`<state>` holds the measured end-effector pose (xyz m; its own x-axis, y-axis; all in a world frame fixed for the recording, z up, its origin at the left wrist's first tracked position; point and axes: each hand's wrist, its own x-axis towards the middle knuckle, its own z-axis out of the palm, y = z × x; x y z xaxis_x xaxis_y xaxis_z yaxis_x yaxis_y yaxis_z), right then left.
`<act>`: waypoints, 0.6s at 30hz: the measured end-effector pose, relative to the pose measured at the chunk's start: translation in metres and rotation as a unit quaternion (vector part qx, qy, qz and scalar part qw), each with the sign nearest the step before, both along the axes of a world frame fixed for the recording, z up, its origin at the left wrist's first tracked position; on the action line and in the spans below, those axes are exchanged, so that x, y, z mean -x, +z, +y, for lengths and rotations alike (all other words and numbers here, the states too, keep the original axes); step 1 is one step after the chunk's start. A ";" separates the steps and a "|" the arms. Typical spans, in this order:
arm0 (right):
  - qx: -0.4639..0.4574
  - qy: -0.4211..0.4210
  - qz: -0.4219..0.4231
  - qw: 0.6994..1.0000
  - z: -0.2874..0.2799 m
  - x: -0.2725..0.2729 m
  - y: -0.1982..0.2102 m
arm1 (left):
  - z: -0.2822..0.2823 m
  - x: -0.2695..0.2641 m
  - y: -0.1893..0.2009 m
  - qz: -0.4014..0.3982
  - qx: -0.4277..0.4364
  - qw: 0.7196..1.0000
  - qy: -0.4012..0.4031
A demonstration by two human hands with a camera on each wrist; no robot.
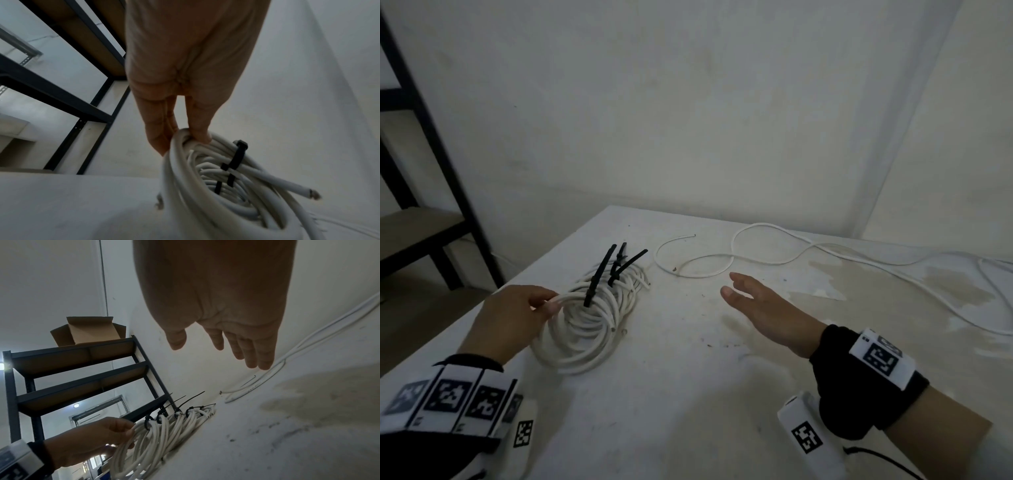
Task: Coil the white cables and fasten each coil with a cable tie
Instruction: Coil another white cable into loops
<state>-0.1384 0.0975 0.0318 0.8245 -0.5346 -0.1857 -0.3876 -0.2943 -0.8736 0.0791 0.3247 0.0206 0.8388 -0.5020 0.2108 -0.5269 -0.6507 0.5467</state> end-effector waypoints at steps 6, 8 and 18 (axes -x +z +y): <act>0.020 -0.028 0.029 0.999 -0.019 0.001 -0.009 | -0.010 -0.001 -0.002 0.017 -0.024 0.999 0.041; 0.026 -0.038 0.040 0.998 -0.026 0.003 -0.012 | -0.014 0.004 0.001 0.028 -0.024 0.998 0.041; 0.054 -0.088 0.078 0.992 -0.085 0.026 -0.023 | -0.068 0.046 0.023 -0.035 -0.015 0.999 0.000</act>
